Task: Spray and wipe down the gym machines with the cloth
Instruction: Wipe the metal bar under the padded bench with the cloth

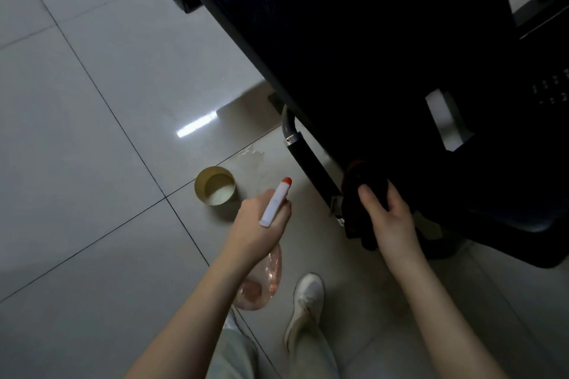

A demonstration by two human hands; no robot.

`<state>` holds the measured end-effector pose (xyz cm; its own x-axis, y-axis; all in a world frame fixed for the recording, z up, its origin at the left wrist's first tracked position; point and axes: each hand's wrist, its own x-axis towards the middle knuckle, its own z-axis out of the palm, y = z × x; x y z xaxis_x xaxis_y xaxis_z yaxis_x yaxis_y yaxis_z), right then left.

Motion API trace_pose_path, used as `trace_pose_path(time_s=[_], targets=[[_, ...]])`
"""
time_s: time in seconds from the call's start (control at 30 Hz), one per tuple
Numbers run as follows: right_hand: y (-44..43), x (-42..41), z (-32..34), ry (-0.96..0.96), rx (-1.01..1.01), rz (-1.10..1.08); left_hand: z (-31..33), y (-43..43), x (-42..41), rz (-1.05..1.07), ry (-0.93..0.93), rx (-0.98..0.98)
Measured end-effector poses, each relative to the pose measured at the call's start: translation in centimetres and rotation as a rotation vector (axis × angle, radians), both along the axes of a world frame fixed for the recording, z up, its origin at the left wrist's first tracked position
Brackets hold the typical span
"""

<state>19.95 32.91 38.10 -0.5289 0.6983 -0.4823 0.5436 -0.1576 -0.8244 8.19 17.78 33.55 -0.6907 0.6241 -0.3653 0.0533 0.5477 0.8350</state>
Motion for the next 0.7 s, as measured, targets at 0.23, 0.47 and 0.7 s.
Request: trace_pose_path(time_s=[0.23,0.47,0.7], targets=[[0.3,1.4,-0.5,-0.014,0.018,-0.014,-0.2,-0.2,2.2,-0.137,0.0,0.017],[0.5,2.6,-0.6,-0.032,0.037,-0.047,-0.6,-0.4,3.5,-0.318,0.001,-0.042],[0.2,3.9,-1.1,-0.032,0.039,-0.099,-0.3,-0.1,5.0,-0.449,0.055,-0.097]])
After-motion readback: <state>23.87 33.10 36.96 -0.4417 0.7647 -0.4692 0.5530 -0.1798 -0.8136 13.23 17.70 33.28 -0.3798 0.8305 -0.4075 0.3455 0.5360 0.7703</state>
